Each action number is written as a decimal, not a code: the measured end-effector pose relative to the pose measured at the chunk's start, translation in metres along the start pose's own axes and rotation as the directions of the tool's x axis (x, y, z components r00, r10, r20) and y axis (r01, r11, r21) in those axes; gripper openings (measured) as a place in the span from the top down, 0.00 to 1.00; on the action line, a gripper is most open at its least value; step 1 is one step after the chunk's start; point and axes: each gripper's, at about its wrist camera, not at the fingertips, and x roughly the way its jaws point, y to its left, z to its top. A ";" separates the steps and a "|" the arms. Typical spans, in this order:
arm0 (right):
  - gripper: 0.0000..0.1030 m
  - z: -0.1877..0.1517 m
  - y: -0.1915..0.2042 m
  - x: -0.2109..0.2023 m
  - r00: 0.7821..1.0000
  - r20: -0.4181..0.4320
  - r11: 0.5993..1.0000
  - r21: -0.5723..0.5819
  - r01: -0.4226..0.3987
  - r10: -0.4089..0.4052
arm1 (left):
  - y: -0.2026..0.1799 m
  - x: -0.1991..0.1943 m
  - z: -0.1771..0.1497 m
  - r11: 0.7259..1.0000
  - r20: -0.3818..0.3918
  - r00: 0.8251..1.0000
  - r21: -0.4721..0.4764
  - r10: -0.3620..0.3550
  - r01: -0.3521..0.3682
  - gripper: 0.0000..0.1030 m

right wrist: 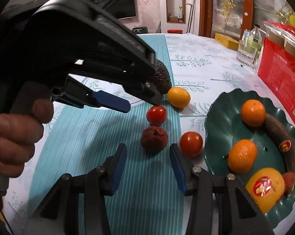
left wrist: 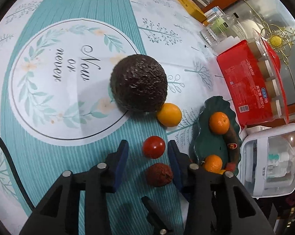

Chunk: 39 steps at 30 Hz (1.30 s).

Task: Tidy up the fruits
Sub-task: 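Reach the left tool to a red tomato while the right tool reaches a lychee, then grasp the tomato with the left tool while the right tool grasps the lychee, then carry tomato and lychee onto the green plate and open both tools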

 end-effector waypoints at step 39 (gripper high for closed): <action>0.74 -0.014 -0.017 -0.029 0.999 0.001 0.998 -0.041 -0.046 0.046 | -0.023 -0.025 -0.015 0.994 -0.003 0.995 0.029 0.104 -0.104 0.79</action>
